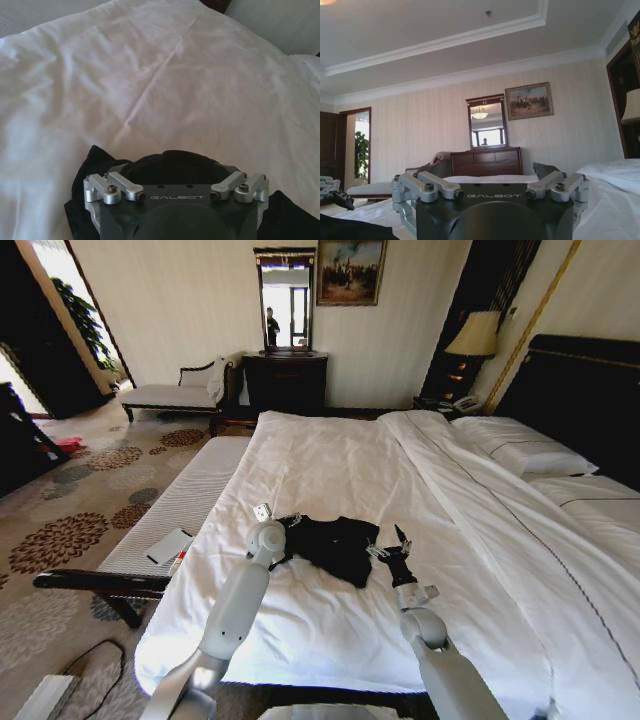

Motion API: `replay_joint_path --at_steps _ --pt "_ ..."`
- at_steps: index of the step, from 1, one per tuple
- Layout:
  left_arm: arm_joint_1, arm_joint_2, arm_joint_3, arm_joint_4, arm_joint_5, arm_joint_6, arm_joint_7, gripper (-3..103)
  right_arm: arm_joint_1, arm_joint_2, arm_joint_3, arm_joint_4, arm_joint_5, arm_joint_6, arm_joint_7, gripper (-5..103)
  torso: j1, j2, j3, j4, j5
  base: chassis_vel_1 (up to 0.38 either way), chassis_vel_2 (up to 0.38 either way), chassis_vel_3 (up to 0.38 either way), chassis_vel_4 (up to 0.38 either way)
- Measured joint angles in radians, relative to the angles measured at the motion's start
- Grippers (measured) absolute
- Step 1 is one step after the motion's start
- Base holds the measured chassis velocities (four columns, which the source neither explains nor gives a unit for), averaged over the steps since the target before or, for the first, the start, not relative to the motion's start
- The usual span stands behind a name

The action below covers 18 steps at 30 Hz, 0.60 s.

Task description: Fold the clothes on the bed.

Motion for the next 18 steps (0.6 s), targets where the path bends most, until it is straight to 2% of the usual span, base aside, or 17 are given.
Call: replay_joint_path --at_steps 1,5,8,11,13,16,17,18 --pt "0.0 0.0 0.0 0.0 0.0 0.0 0.0 96 0.0 0.0 0.0 0.0 0.0 0.0 0.0 100 0.0 0.0 0.0 0.0 0.0 0.0 0.0 0.0 0.0" --pt "-0.005 -0.016 -0.002 0.011 -0.007 -0.001 -0.012 76 -0.002 0.0 0.002 -0.003 -0.008 0.006 -0.003 100 0.0 0.0 0.0 -0.0001 0.0 0.0 0.0 0.0 0.0" --pt "-0.001 -0.017 -0.001 0.007 -0.01 -0.001 -0.015 71 -0.003 0.0 0.005 -0.003 -0.009 0.007 -0.004 100 0.0 0.0 0.0 -0.0002 0.0 0.0 0.0 0.0 0.0" --pt "0.018 -0.013 0.003 -0.013 -0.021 -0.001 -0.019 55 -0.003 0.0 0.011 -0.005 -0.009 0.01 -0.005 100 0.0 0.0 0.0 -0.0001 -0.0001 0.0 0.0 0.0 0.0" --pt "0.023 -0.011 0.003 -0.017 -0.022 -0.001 -0.02 55 -0.003 0.0 0.011 -0.006 -0.009 0.011 -0.006 100 0.0 0.0 0.0 -0.0001 -0.0001 0.0 0.0 0.0 0.0" --pt "0.037 -0.005 0.0 -0.03 -0.03 -0.001 -0.02 38 -0.003 0.002 0.011 -0.008 -0.011 0.012 -0.006 100 0.0 0.0 0.0 -0.0001 -0.0001 0.0 0.0 0.0 0.0" --pt "0.037 -0.005 0.0 -0.03 -0.03 -0.001 -0.02 38 -0.003 0.002 0.011 -0.008 -0.011 0.012 -0.006 100 0.0 0.0 0.0 -0.0001 -0.0001 0.0 0.0 0.0 0.0" --pt "0.042 -0.003 -0.003 -0.036 -0.032 -0.001 -0.02 32 -0.003 0.003 0.01 -0.008 -0.013 0.012 -0.006 100 0.0 0.0 0.0 -0.0001 -0.0001 0.0 0.0 0.0 0.0"
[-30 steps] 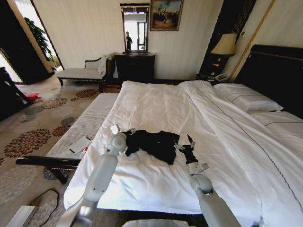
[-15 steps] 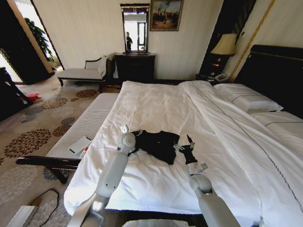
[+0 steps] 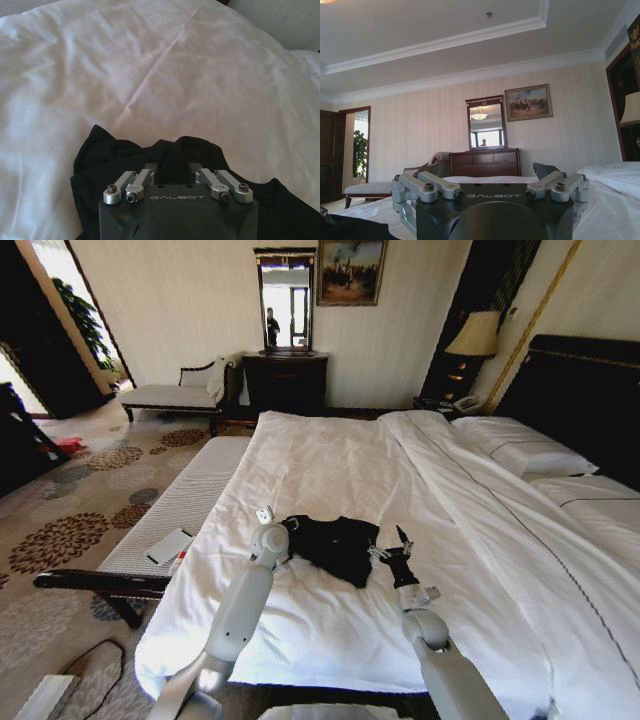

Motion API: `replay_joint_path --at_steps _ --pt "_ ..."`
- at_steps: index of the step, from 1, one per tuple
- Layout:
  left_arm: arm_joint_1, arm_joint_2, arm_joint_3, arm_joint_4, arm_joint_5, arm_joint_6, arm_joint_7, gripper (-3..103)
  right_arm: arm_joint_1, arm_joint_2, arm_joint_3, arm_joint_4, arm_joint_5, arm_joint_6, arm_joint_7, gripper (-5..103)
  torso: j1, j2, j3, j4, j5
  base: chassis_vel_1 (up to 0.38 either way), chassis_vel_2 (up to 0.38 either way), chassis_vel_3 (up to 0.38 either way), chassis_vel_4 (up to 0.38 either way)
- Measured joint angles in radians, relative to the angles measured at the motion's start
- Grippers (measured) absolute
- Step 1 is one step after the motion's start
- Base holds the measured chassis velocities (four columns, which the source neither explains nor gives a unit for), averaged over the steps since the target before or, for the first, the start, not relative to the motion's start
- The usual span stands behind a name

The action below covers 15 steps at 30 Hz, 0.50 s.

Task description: Fold the clothes on the bed.

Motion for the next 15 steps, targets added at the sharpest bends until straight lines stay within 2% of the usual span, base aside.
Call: replay_joint_path --at_steps 1,4,7,9,15 --pt "0.003 0.001 -0.002 -0.003 -0.002 0.0 0.0 32 0.0 0.001 -0.001 0.0 -0.001 0.0 0.0 100 0.0 0.0 0.0 0.0 0.0 0.0 0.0 0.0 0.0" --pt "0.015 0.009 -0.012 -0.026 -0.012 0.0 0.0 16 0.0 0.004 -0.003 -0.002 -0.008 0.0 0.0 100 0.0 0.0 0.0 0.0 0.0 0.0 0.0 0.0 0.0" --pt "0.019 0.014 -0.019 -0.039 -0.017 0.0 0.0 11 0.0 0.005 -0.004 -0.002 -0.012 0.0 0.0 100 0.0 0.0 0.0 -0.0001 0.0 0.0 0.0 0.0 0.0" --pt "0.024 0.024 -0.031 -0.058 -0.023 0.0 0.001 2 0.0 0.006 -0.005 -0.002 -0.014 0.0 0.002 100 0.0 0.0 0.0 -0.0001 -0.0001 0.0 0.0 0.0 0.0" --pt "0.031 0.047 -0.064 -0.106 -0.028 -0.007 0.027 0 0.007 0.004 -0.016 -0.004 0.007 -0.003 0.028 100 0.0 0.0 0.0 -0.0001 -0.0001 0.0 0.0 0.0 0.0"
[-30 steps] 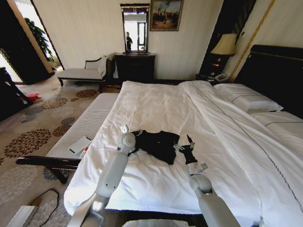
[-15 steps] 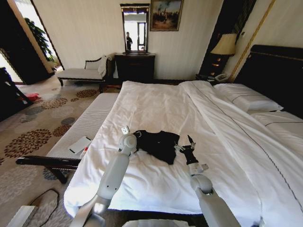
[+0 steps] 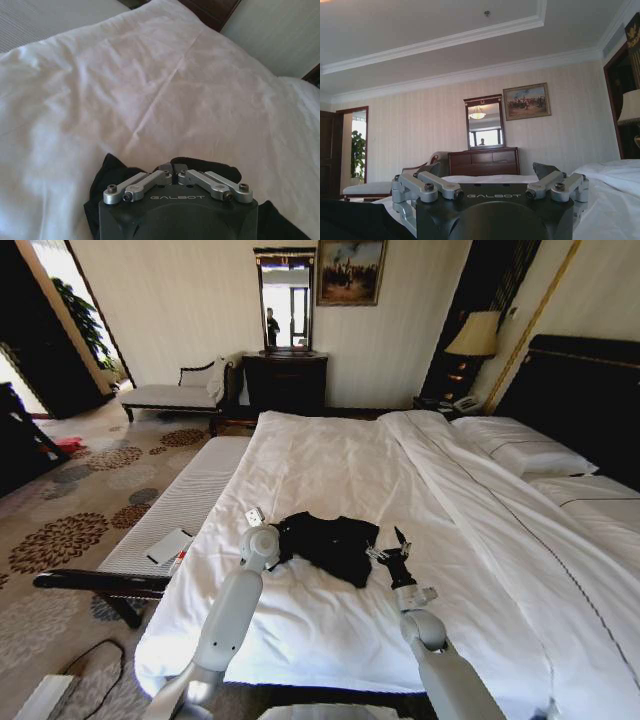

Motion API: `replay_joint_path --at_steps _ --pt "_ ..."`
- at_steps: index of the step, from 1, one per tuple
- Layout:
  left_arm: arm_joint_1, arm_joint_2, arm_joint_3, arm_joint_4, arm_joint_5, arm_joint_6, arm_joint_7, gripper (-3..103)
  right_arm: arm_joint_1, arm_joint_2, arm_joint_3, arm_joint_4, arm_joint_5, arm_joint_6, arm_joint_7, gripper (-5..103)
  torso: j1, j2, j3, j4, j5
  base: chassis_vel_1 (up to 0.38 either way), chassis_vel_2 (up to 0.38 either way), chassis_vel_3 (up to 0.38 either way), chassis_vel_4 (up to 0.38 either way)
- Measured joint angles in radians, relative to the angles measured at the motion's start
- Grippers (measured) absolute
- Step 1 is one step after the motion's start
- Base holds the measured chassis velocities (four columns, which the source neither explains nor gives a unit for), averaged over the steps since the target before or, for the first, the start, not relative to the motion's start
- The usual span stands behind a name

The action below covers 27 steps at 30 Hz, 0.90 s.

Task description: Fold the clothes on the bed.

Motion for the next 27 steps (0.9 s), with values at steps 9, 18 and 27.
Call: replay_joint_path --at_steps 9,18,27 --pt "0.01 0.031 -0.04 -0.062 -0.001 -0.028 0.058 0 0.053 -0.042 -0.091 0.014 0.19 -0.045 0.025 100 0.0 0.0 0.0 0.0 0.0002 0.0 0.0 0.0 0.0" --pt "0.042 0.061 -0.069 -0.149 -0.025 -0.041 0.08 0 0.183 -0.228 -0.267 0.084 0.442 -0.143 0.136 100 0.0 0.0 0.0 0.0001 0.0003 0.0 0.0 0.0 0.0" --pt "0.095 0.063 -0.065 -0.167 0.003 -0.044 0.094 0 0.293 -0.322 -0.462 0.202 0.683 -0.355 0.413 100 0.0 0.0 0.0 0.0001 0.0001 0.0 0.0 0.0 0.0"
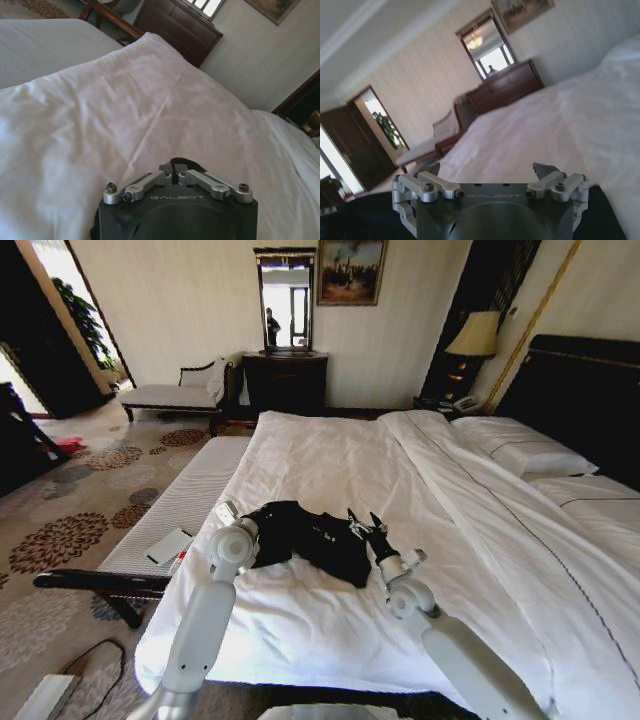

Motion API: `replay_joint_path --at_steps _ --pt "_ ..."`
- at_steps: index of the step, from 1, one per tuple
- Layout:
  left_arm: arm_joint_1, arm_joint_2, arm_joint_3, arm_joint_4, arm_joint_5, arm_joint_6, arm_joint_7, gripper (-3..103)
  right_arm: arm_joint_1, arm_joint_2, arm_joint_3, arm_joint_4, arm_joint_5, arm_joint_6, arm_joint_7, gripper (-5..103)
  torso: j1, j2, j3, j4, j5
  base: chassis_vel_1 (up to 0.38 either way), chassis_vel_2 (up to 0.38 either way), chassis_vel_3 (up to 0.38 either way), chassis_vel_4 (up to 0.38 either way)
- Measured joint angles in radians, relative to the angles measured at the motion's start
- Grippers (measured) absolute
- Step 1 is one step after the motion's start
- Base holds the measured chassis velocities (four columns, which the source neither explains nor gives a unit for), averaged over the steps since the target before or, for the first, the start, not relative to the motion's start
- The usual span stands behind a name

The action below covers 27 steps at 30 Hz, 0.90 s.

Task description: Fold the clothes on the bed.

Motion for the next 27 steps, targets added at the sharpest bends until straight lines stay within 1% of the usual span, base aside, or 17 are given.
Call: replay_joint_path --at_steps 2,3,5,6,7,8,10,13,16,18,20,21,23,26,27 --pt "0.003 -0.003 0.003 -0.002 0.005 -0.001 0.001 0 0.054 0.005 -0.061 -0.001 0.047 -0.069 0.099 100 0.0 0.0 0.0 -0.0001 0.0 0.0 0.0 0.0 0.0" --pt "0.003 -0.003 0.003 -0.002 0.005 -0.001 0.001 0 0.054 0.005 -0.061 -0.001 0.047 -0.069 0.099 100 0.0 0.0 0.0 -0.0001 0.0 0.0 0.0 0.0 0.0" --pt "0.009 -0.001 0.006 -0.009 0.01 -0.001 0.003 0 0.128 0.03 -0.112 -0.029 0.091 -0.138 0.202 100 0.0 0.0 0.0 -0.0003 0.0001 0.0 0.0 0.0 0.0" --pt "0.009 -0.001 0.006 -0.009 0.01 -0.001 0.003 0 0.128 0.03 -0.112 -0.029 0.091 -0.138 0.202 100 0.0 0.0 0.0 -0.0003 0.0001 0.0 0.0 0.0 0.0" --pt "0.012 0.0 0.006 -0.011 0.012 -0.001 0.004 0 0.148 0.038 -0.122 -0.039 0.098 -0.148 0.22 100 0.0 0.0 0.0 0.0 0.0001 0.0 0.0 0.0 0.0" --pt "0.03 0.006 0.009 -0.018 0.025 -0.002 0.012 0 0.204 0.064 -0.145 -0.08 0.116 -0.169 0.256 100 0.0 0.0 0.0 0.0001 0.0001 0.0 0.0 0.0 0.0" --pt "0.045 0.01 0.011 -0.017 0.045 -0.008 0.024 0 0.258 0.09 -0.163 -0.13 0.141 -0.187 0.283 100 0.0 0.0 0.0 0.0005 -0.0001 0.0 0.0 0.0 0.0" --pt "0.048 0.01 0.011 -0.012 0.058 -0.014 0.033 0 0.299 0.109 -0.176 -0.174 0.169 -0.204 0.303 100 0.0 0.0 0.0 0.0003 -0.0001 0.0 0.0 0.0 0.0" --pt "0.036 -0.001 0.007 -0.006 0.06 -0.018 0.038 0 0.379 0.154 -0.2 -0.268 0.22 -0.246 0.357 100 0.0 0.0 0.0 -0.0001 -0.0002 0.0 0.0 0.0 0.0" --pt "0.034 -0.002 0.006 -0.005 0.06 -0.019 0.038 0 0.387 0.16 -0.203 -0.278 0.225 -0.252 0.366 100 0.0 0.0 0.0 -0.0001 0.0 0.0 0.0 0.0 0.0" --pt "0.012 -0.008 0.002 0.002 0.057 -0.023 0.041 0 0.431 0.189 -0.216 -0.335 0.252 -0.286 0.413 100 0.0 0.0 0.0 0.0 0.0 0.0 0.0 0.0 0.0" --pt "0.003 -0.009 -0.001 0.005 0.055 -0.024 0.042 0 0.444 0.195 -0.221 -0.35 0.263 -0.299 0.432 100 0.0 0.0 0.0 0.0 0.0 0.0 0.0 0.0 0.0" --pt "-0.002 -0.01 -0.003 0.006 0.053 -0.025 0.042 0 0.451 0.198 -0.223 -0.357 0.27 -0.308 0.444 100 0.0 0.0 0.0 0.0001 -0.0001 0.0 0.0 0.0 0.0" --pt "-0.03 -0.012 -0.011 0.008 0.04 -0.026 0.042 0 0.47 0.192 -0.23 -0.374 0.311 -0.369 0.526 100 0.0 0.0 0.0 -0.0001 0.0 0.0 0.0 0.0 0.0" --pt "-0.03 -0.012 -0.011 0.008 0.04 -0.026 0.042 0 0.47 0.192 -0.23 -0.374 0.311 -0.369 0.526 100 0.0 0.0 0.0 -0.0001 0.0 0.0 0.0 0.0 0.0"
